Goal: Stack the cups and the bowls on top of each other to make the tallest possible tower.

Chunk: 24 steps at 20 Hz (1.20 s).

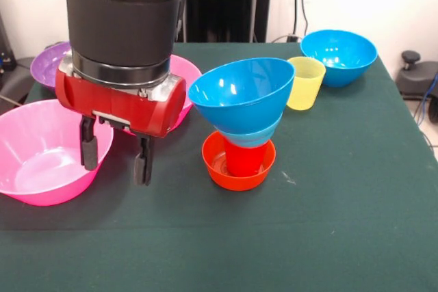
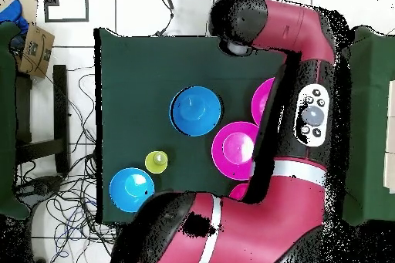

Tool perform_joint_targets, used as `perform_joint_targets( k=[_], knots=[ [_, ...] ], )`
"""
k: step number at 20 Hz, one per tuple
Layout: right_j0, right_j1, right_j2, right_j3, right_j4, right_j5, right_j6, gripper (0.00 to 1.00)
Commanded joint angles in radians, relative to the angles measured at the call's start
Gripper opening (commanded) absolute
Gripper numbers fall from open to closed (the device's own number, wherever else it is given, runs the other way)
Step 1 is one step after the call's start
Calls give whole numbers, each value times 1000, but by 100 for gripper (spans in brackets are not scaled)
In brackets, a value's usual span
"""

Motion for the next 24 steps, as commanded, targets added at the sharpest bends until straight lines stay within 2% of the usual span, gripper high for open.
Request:
perform_joint_targets(
  k=[1, 8, 14, 21, 24],
  knots=[
    [-39, -35, 73, 238, -61, -40, -255, 100],
    [-84, -84, 104, 331, -70, -45, -316, 100],
    [-81, -56, 106, 309, -120, -88, -289, 100],
    [-92, -12, 148, 346, -131, -206, -237, 100],
    [-97, -4, 160, 349, -134, -225, -232, 100]
  ],
)
